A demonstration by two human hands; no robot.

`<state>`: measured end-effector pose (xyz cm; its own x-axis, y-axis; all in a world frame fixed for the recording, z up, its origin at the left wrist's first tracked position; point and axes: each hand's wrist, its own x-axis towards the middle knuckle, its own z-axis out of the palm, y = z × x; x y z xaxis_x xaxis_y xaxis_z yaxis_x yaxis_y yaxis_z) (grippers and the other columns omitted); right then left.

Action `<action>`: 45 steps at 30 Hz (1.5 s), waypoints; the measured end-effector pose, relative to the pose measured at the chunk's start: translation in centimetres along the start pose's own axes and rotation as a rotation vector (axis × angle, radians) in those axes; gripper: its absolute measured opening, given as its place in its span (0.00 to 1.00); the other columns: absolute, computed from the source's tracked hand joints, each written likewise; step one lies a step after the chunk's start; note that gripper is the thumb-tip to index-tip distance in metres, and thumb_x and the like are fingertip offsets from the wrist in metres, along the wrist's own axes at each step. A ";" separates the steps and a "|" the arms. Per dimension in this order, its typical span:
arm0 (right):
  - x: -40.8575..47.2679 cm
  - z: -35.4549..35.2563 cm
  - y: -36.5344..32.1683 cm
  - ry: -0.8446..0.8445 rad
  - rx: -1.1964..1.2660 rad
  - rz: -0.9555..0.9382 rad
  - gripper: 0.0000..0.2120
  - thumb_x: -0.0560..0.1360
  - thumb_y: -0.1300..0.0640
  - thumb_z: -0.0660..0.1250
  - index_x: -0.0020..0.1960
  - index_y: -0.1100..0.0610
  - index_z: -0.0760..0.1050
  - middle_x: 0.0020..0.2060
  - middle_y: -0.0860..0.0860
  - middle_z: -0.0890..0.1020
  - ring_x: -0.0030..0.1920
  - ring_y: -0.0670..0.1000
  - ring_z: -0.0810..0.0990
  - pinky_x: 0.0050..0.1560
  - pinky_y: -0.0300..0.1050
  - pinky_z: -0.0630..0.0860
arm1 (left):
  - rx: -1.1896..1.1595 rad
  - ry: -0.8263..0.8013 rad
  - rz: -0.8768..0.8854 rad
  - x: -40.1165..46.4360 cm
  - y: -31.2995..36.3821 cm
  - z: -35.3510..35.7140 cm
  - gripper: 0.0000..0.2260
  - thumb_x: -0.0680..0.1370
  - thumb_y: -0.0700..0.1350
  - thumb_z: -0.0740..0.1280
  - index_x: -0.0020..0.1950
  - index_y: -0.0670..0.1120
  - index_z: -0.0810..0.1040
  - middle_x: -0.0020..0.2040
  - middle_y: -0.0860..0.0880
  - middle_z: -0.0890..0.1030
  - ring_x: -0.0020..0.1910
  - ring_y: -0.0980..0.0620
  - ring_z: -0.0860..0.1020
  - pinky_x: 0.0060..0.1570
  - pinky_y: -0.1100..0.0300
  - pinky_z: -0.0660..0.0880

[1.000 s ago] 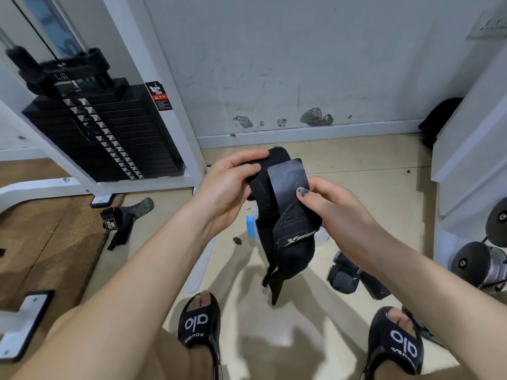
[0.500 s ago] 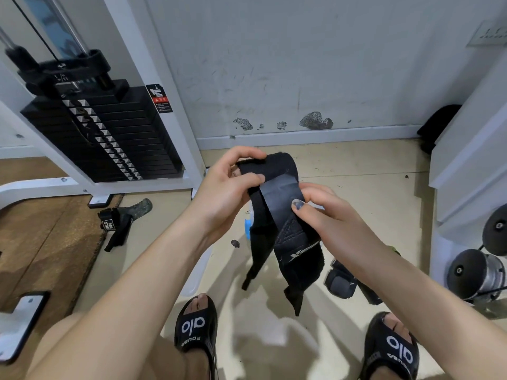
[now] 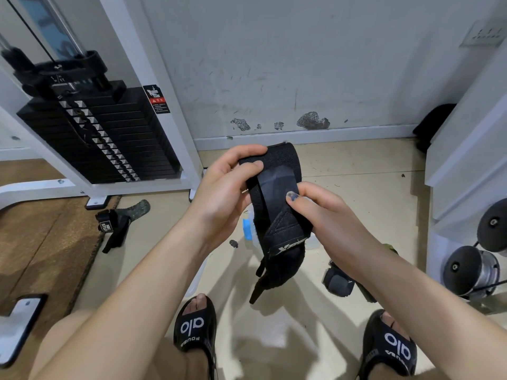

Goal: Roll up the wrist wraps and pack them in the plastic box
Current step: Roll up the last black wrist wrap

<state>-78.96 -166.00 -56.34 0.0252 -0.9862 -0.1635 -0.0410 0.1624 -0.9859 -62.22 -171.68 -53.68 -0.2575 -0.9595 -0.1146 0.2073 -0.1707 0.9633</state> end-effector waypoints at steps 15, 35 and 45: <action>0.3 0.2 0.4 0.073 -0.047 0.009 0.21 0.77 0.42 0.65 0.51 0.62 0.75 0.39 0.55 0.74 0.40 0.52 0.72 0.46 0.50 0.67 | 0.076 0.011 0.045 0.4 -1.0 0.4 0.14 0.78 0.30 0.69 0.60 0.44 0.81 0.41 0.52 0.80 0.41 0.54 0.83 0.43 0.62 0.79; 0.4 0.4 0.9 0.133 -0.026 0.023 0.16 0.80 0.49 0.69 0.43 0.62 0.77 0.35 0.55 0.74 0.37 0.52 0.71 0.43 0.48 0.66 | 0.104 0.119 0.045 1.1 -1.3 0.5 0.15 0.74 0.29 0.73 0.56 0.45 0.82 0.36 0.52 0.83 0.39 0.52 0.83 0.43 0.59 0.79; 0.8 -0.1 0.6 0.197 -0.157 -0.053 0.17 0.76 0.50 0.75 0.56 0.50 0.68 0.45 0.54 0.83 0.39 0.52 0.80 0.47 0.52 0.77 | 0.034 0.079 0.042 1.2 -0.7 0.5 0.15 0.75 0.28 0.71 0.57 0.43 0.81 0.36 0.51 0.84 0.36 0.52 0.83 0.42 0.61 0.80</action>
<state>-79.04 -166.72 -57.02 -0.1633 -0.9828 -0.0864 -0.1996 0.1187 -0.9727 -63.11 -172.56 -54.36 -0.1734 -0.9806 -0.0911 0.1843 -0.1232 0.9751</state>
